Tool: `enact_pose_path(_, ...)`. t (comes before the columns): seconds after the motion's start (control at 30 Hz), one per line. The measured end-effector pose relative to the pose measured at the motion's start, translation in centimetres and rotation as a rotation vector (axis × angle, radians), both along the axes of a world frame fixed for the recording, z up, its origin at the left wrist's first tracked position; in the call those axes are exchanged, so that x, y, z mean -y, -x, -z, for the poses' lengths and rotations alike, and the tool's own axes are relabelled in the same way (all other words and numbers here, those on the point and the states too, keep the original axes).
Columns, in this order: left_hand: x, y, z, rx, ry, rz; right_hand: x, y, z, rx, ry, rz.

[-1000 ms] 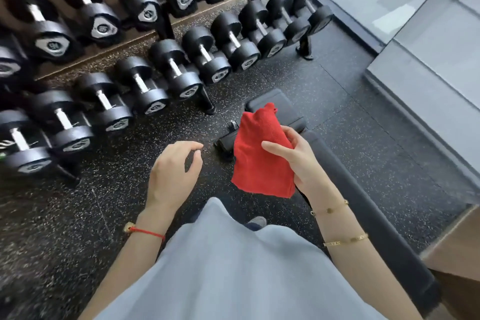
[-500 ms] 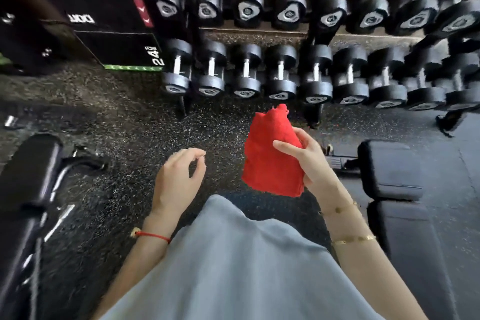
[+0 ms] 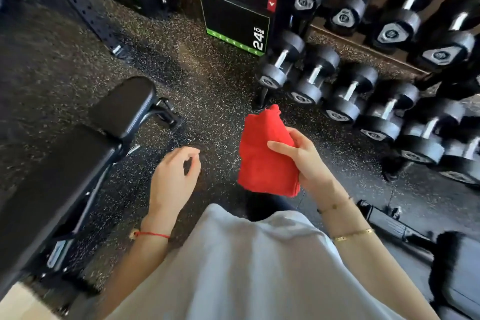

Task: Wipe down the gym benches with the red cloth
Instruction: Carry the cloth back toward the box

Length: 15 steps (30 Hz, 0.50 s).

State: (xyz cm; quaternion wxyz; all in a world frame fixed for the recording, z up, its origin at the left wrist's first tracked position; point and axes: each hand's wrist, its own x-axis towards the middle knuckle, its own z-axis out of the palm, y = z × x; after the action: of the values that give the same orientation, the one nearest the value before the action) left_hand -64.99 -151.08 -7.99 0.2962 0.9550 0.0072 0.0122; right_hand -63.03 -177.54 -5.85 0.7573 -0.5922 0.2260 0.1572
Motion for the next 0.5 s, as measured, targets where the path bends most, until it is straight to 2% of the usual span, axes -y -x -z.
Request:
enact_pose_path(0.2,-1.9,-7.1,0.3,0.024,0.011,-0.128,-2.6,-10.2,0.7,-0.017,-0.021,-0.12)
enact_pose_path(0.5,-2.8,-25.1,-1.3,0.13,0.028,-0.249,-4.3,-30.5,-0.4,0.035,-0.044,-0.233)
